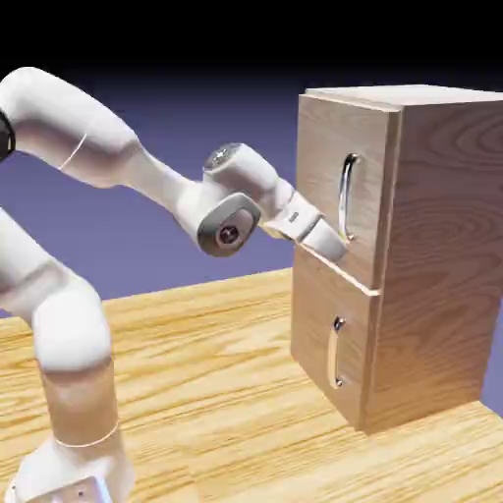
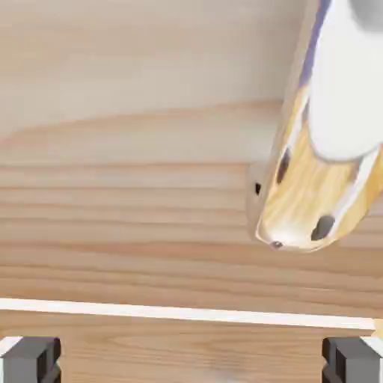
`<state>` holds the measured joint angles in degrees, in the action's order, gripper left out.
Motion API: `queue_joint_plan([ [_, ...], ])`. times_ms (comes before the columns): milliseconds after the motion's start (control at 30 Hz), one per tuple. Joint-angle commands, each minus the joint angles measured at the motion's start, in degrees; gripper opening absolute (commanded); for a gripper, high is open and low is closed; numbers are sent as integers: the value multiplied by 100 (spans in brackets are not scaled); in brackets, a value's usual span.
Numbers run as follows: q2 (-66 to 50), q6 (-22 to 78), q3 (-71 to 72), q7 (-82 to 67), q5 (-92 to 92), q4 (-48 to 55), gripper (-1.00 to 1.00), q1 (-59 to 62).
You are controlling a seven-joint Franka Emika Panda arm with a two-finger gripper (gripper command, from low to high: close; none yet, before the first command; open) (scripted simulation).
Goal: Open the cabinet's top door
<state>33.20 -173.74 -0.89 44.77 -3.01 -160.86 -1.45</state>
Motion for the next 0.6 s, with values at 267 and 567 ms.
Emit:
queue_joint_plan([
  [267, 407, 201, -661, 1730, -2243, 105, 0, -569],
  [567, 814, 402, -1322, 3460, -4486, 210, 0, -1139],
])
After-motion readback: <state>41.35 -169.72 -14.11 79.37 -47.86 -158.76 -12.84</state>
